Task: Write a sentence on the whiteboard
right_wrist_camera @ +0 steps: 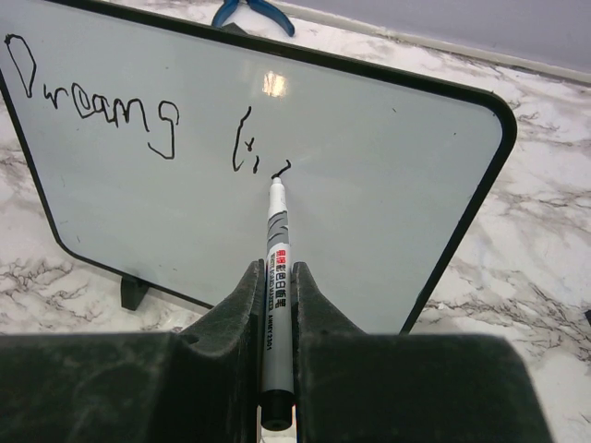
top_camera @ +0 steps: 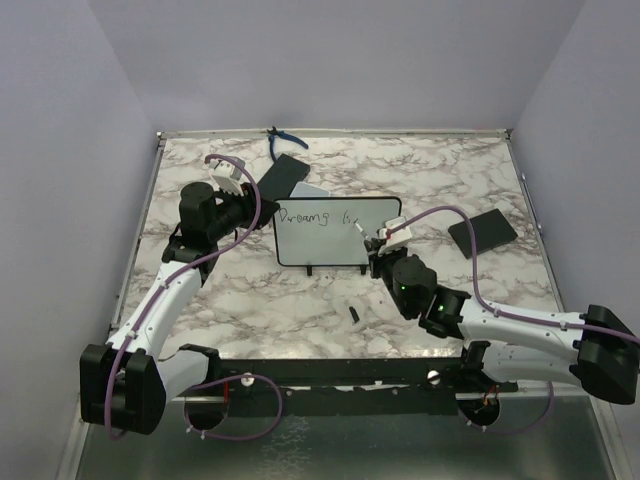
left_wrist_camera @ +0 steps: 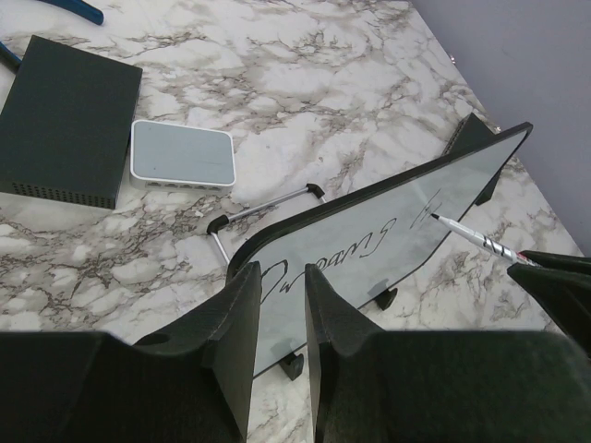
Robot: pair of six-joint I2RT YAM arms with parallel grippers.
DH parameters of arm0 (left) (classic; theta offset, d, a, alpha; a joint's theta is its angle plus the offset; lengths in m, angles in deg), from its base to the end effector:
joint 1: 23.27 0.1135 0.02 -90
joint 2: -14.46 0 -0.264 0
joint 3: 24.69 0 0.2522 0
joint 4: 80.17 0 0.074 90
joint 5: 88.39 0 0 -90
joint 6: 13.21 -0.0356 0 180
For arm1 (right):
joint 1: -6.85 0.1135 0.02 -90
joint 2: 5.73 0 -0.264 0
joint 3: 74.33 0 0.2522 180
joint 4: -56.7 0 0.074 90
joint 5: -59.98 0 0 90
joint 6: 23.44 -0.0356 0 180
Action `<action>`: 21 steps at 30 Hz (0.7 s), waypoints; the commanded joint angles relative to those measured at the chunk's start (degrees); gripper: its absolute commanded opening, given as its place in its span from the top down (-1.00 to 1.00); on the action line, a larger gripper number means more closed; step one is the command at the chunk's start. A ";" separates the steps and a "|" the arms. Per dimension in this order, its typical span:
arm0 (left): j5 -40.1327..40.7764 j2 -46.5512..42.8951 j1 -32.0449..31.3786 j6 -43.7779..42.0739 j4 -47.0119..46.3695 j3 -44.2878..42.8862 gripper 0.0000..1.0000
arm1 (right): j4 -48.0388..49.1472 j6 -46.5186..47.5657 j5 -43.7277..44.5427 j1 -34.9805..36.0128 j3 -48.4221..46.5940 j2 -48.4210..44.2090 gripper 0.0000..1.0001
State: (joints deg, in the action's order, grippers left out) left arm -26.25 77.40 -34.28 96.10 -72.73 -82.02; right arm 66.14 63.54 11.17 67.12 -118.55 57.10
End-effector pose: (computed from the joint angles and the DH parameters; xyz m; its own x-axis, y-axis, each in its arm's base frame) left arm 0.2458 -0.0648 0.3001 -0.4128 -0.2175 -0.8845 0.5078 0.7512 -0.4217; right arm 0.1384 0.1950 0.2518 -0.0964 -0.0888 -0.9914 -0.3264 0.9437 -0.0528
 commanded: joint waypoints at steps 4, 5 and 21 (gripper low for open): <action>-0.80 -0.80 -0.25 0.31 -1.26 0.46 0.46 | -2.30 -0.42 3.63 -0.42 0.05 -1.98 0.99; -0.80 -0.86 -0.25 0.29 -1.28 0.49 0.46 | -2.08 -0.34 3.63 -0.37 0.09 -2.05 0.99; -0.80 -1.24 -0.25 0.38 -1.33 0.51 0.46 | -3.85 -1.01 0.29 -0.39 -0.65 0.45 0.99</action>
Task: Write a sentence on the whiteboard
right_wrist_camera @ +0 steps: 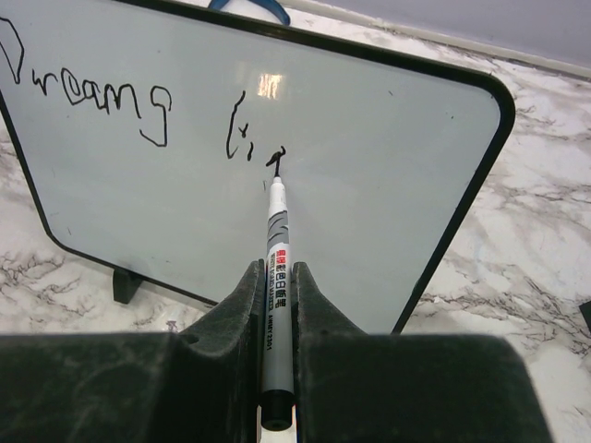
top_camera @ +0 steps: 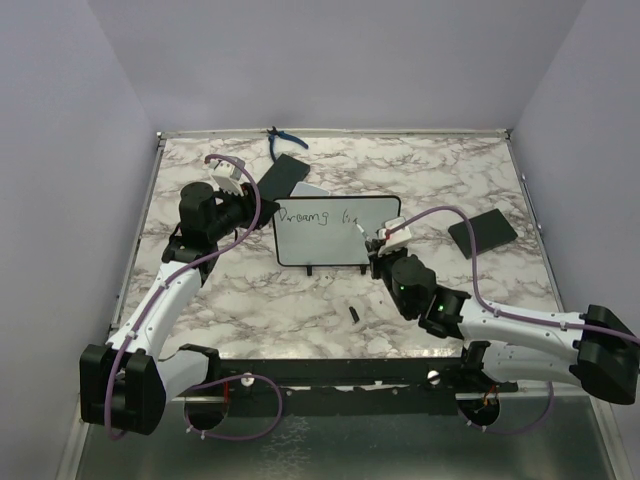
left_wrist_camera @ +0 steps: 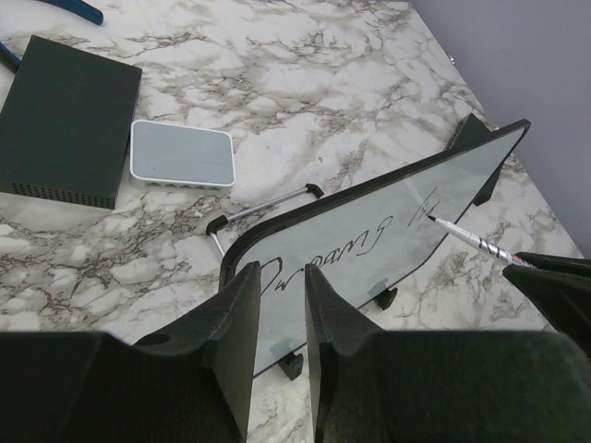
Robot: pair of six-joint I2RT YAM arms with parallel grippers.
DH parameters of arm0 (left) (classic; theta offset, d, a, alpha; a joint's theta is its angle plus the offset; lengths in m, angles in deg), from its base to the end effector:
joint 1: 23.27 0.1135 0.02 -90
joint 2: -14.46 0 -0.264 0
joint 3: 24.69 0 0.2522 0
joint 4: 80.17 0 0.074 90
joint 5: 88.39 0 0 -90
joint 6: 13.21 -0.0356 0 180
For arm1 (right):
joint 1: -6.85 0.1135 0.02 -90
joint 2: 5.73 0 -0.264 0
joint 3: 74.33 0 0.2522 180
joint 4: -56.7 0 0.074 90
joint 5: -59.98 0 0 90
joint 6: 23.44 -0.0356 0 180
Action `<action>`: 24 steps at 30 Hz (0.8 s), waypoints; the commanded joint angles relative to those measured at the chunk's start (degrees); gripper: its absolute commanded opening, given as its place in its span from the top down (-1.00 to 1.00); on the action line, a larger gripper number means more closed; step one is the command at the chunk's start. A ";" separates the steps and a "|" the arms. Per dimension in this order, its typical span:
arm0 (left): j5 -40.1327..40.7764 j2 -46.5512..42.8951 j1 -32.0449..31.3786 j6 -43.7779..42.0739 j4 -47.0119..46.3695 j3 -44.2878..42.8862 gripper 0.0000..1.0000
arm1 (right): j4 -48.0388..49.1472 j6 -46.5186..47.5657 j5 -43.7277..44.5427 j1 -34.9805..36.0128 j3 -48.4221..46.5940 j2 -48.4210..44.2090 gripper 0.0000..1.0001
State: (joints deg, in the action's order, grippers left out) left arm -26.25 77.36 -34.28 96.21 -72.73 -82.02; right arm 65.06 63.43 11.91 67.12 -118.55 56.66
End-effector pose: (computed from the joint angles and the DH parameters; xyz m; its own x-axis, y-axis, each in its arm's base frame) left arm 0.2457 -0.0647 0.3003 -0.4131 -0.2191 -0.8839 0.5073 0.7507 -0.4232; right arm 0.1378 0.1934 0.2517 -0.1018 -0.0964 -0.9901 -0.3144 0.9474 -0.0599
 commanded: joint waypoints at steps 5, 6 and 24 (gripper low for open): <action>-0.75 -1.19 -0.25 0.27 -1.37 0.51 0.46 | -3.40 -1.14 0.04 -0.37 -0.32 0.25 0.99; -0.79 -1.19 -0.27 0.27 -1.36 0.51 0.46 | -3.47 -1.24 0.45 -0.37 -0.23 -0.06 0.99; -0.88 -1.15 -0.27 0.36 -1.40 0.51 0.46 | 0.12 1.61 2.41 -0.40 -0.43 -0.78 0.99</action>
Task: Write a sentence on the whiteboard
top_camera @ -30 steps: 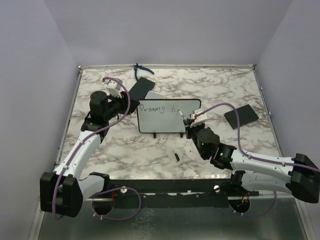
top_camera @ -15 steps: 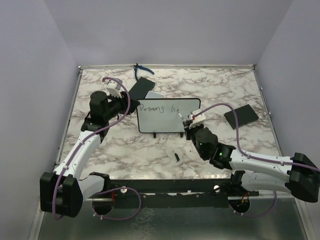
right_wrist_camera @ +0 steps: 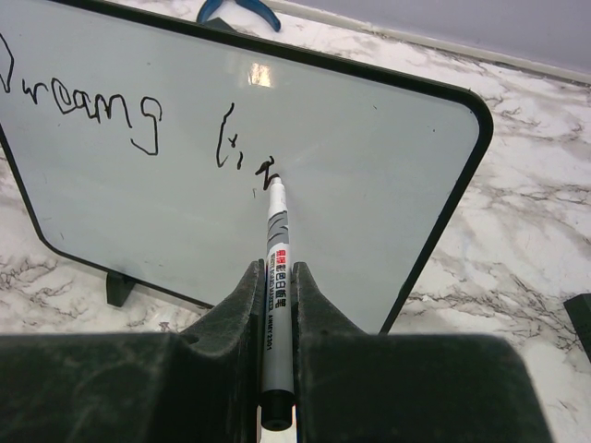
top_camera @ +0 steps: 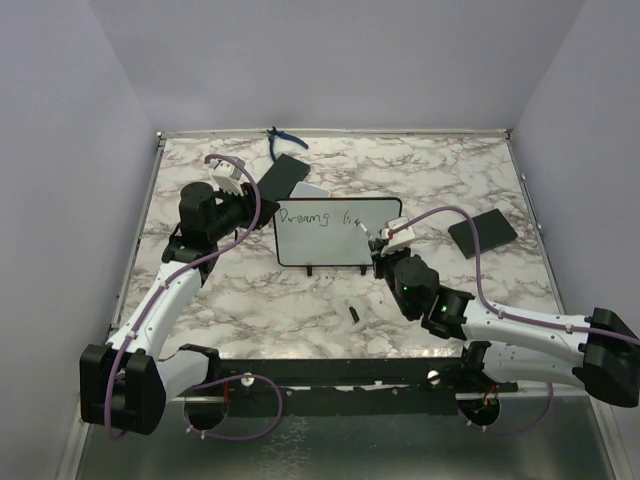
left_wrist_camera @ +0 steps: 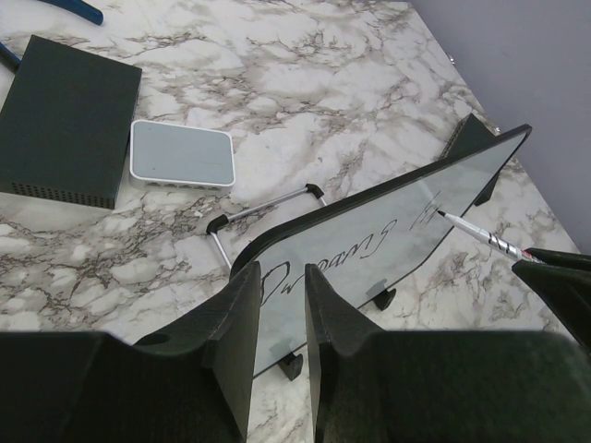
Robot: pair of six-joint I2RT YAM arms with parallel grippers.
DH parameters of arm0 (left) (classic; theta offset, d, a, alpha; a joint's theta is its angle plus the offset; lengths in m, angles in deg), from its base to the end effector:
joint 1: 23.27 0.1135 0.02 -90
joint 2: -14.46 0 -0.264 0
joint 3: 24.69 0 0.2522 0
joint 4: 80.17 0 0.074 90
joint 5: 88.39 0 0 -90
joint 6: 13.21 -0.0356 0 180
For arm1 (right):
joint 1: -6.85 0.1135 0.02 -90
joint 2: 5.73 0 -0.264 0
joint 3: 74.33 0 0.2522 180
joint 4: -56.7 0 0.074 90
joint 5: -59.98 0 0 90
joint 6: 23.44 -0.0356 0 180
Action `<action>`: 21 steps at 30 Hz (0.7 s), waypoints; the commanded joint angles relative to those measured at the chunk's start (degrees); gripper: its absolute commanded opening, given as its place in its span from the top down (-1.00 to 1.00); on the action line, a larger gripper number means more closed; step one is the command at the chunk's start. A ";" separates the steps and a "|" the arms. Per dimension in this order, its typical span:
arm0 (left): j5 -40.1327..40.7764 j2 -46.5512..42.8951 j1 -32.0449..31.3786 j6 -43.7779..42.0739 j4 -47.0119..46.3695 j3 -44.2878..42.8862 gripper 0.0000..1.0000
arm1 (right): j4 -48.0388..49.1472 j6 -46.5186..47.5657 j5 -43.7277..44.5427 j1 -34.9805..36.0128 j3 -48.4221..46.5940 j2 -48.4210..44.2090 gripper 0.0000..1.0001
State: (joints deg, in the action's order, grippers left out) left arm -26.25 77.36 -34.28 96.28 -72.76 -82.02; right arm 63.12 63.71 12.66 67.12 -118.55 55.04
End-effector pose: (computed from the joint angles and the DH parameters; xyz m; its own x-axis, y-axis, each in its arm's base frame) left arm 0.2457 -0.0647 0.3003 -0.4133 -0.2201 -0.8836 0.5070 0.7504 -0.4241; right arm 0.1357 0.1890 0.2544 -0.1024 -0.1056 -0.9891 -0.3027 0.9505 -0.0701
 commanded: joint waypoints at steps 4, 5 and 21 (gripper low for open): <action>-0.97 -1.11 -0.25 0.29 -1.47 0.55 0.46 | 3.08 2.10 1.89 -0.42 -0.60 1.08 0.99; -0.97 -1.11 -0.28 0.29 -1.45 0.58 0.46 | 3.21 2.30 1.77 -0.42 -0.64 1.02 0.99; -1.50 -1.17 -0.25 0.32 -1.68 0.59 0.46 | 3.57 2.29 0.86 -0.42 -0.96 1.00 0.99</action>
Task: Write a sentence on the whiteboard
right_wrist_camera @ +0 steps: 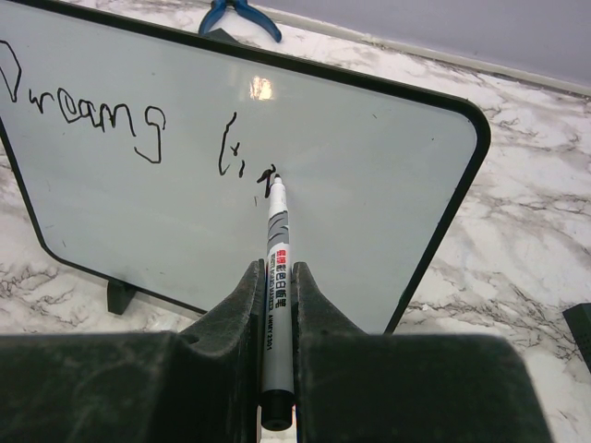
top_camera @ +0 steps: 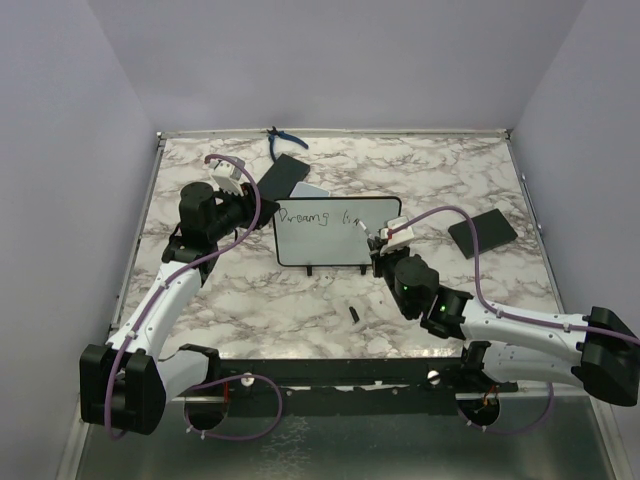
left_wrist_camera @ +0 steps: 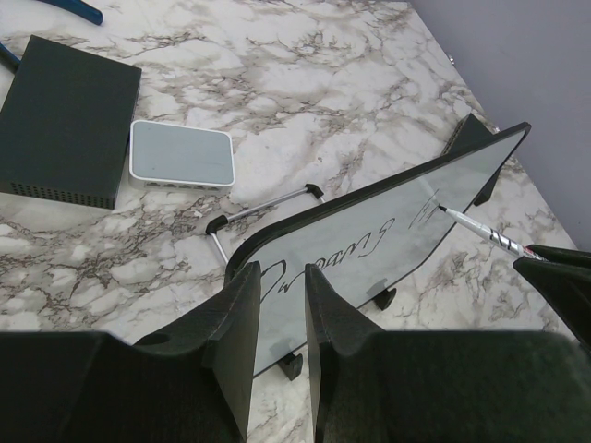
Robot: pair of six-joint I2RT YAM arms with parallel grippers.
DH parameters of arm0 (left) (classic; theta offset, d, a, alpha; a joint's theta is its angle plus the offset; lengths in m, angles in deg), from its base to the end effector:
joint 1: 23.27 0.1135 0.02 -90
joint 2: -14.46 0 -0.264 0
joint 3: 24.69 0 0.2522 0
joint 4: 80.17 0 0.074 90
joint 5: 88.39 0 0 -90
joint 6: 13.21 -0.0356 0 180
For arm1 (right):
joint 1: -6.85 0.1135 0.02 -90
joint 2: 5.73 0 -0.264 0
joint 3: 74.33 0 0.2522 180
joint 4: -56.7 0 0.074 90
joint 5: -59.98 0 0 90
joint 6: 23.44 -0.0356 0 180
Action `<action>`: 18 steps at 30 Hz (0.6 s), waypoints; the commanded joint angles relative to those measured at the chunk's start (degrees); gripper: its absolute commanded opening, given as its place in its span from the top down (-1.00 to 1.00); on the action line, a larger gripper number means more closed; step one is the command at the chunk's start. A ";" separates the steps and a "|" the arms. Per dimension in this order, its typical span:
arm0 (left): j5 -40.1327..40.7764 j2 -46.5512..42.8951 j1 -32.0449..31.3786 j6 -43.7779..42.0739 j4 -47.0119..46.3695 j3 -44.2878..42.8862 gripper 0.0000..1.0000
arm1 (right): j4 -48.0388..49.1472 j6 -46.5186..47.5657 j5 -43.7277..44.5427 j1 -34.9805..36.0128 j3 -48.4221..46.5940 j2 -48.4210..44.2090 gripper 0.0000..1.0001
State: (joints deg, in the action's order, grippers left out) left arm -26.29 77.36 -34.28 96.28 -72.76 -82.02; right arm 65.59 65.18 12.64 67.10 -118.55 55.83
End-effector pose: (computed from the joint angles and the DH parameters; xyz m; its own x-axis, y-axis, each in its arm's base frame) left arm 0.2457 -0.0648 0.3003 -0.4135 -0.2199 -0.8835 0.5075 0.7500 -0.4242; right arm 0.1371 0.1913 0.2558 -0.0803 -0.1047 -0.9913 -0.3040 0.9497 -0.0757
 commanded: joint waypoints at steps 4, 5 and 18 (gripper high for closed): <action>-1.41 -1.27 -0.26 0.34 -1.74 0.59 0.46 | -0.35 0.05 1.74 -0.39 -0.63 0.07 0.99; -1.37 -1.32 -0.25 0.35 -1.76 0.59 0.46 | -0.94 -0.42 1.93 -0.39 -0.53 -0.03 0.99; -1.37 -1.28 -0.25 0.42 -1.83 0.59 0.46 | -5.89 -5.50 2.12 -0.31 1.49 -1.36 0.99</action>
State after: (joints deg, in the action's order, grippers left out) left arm -26.31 77.33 -34.28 96.30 -72.78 -82.02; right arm 62.77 61.94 12.79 67.12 -118.38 54.98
